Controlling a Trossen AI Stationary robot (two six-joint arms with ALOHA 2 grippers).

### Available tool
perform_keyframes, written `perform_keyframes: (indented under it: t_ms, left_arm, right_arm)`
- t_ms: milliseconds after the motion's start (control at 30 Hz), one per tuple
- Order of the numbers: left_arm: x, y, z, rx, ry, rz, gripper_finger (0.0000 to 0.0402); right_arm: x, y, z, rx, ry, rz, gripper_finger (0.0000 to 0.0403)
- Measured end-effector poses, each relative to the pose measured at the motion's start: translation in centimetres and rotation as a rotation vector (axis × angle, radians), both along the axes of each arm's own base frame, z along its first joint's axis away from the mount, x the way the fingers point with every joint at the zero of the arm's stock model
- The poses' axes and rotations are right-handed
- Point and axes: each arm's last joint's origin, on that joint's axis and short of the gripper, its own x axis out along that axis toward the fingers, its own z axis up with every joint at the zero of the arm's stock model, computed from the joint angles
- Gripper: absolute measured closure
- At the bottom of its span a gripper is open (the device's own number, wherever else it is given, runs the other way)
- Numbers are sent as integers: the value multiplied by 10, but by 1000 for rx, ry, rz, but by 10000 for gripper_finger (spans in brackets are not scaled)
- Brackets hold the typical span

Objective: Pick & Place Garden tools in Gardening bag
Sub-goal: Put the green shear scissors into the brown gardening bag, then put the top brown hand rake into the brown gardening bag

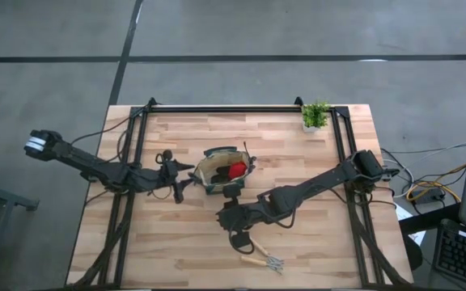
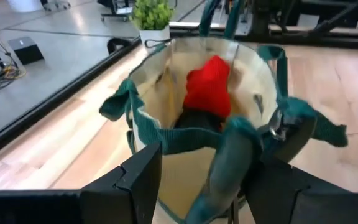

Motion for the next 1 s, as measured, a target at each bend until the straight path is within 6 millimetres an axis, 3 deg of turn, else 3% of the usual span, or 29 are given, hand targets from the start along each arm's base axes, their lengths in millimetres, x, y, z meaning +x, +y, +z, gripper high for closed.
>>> perform_keyframes:
  t_ms: [567,800,1000]
  left_arm:
    - [-8,-2,0,-87,168,-127,197]
    - [-10,-9,2,-195,171,-267,197]
    - [-11,-15,3,-209,155,-281,197]
  right_arm:
    - [0,0,-2,-6,6,3,334]
    - [-9,0,-11,26,124,-41,322]
    - [-19,5,-18,50,228,-59,316]
